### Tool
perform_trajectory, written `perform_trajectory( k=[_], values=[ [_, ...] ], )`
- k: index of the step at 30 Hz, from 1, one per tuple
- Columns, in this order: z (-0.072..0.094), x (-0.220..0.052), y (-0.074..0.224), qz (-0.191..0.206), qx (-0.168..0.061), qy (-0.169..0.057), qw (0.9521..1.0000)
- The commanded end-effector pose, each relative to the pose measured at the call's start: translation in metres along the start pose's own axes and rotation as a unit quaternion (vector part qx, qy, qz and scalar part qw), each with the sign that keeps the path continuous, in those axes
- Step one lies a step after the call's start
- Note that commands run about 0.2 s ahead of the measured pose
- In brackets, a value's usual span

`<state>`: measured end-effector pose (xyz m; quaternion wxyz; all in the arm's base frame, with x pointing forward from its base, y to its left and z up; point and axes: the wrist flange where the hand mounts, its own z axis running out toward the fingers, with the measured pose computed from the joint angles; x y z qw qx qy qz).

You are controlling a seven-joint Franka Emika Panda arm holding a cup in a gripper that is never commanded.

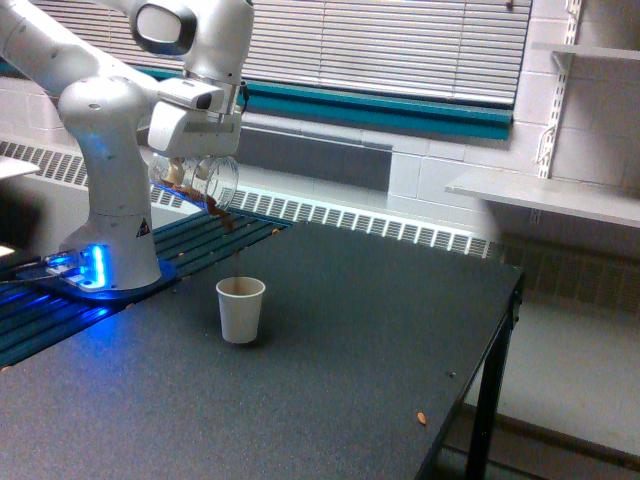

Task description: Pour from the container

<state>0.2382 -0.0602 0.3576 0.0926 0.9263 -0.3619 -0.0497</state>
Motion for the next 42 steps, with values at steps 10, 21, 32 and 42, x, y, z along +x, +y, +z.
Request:
perform_trajectory(
  k=[10,21,32,42],
  values=[
    [0.0117,-0.0060,0.0024,-0.014,-0.019,-0.019,0.9996],
    [0.0106,-0.0020,0.0022,-0.017,-0.022,-0.027,0.9993],
    [0.0082,0.0009,0.0007,-0.021,-0.027,-0.038,0.9987],
    [0.0103,0.0014,-0.0026,-0.019,-0.014,-0.041,0.9989]
  ],
)
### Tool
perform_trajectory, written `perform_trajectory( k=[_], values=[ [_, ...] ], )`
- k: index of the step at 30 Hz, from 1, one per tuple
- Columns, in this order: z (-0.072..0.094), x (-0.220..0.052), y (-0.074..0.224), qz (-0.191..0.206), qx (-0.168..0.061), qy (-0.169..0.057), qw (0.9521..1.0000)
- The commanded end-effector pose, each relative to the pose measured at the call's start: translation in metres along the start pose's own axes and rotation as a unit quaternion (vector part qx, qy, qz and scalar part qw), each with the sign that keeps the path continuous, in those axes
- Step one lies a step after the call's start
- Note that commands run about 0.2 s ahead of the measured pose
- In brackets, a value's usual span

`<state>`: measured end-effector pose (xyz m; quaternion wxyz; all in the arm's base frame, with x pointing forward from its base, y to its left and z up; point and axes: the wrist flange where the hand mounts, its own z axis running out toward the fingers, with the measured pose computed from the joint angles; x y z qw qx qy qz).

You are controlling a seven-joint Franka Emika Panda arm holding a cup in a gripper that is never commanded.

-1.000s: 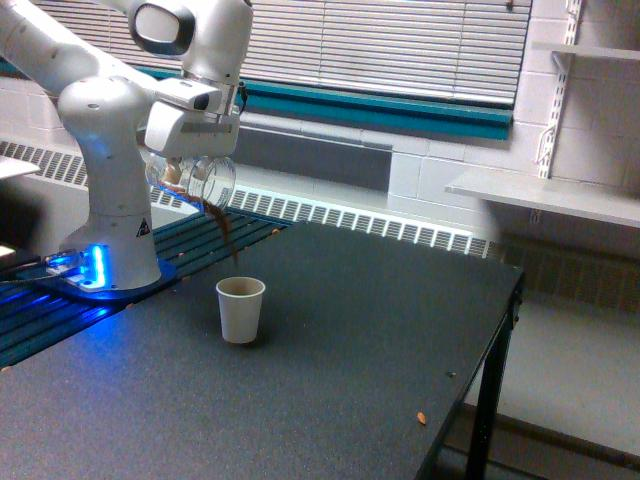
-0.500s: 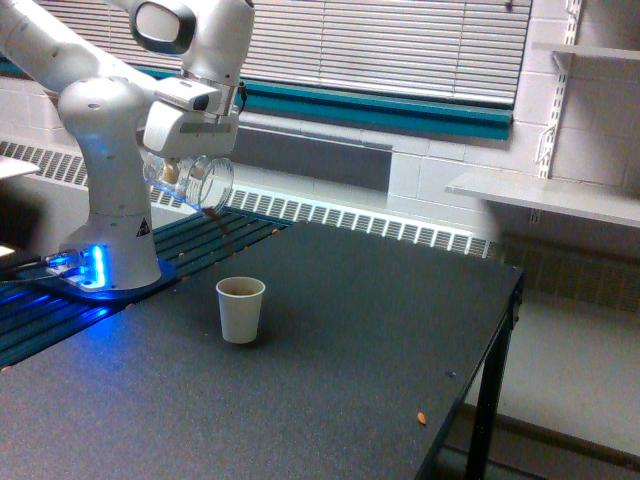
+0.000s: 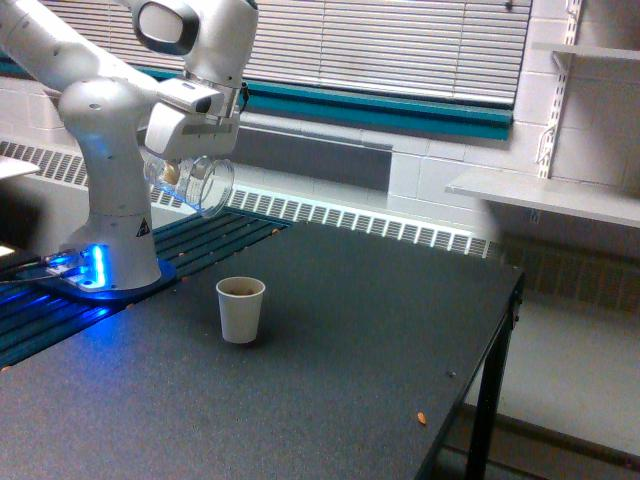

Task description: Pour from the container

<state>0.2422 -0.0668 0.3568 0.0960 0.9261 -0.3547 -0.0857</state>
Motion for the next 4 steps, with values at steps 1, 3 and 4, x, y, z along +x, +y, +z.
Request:
perform_trajectory(
  k=[1,3,4],
  values=[
    [0.0101,-0.0052,-0.0051,-0.010,0.006,-0.009,0.9999],
    [0.0107,-0.0053,-0.0049,-0.010,0.007,-0.009,0.9999],
    [0.0107,-0.0055,-0.0048,-0.010,0.007,-0.009,0.9999]
  ],
)
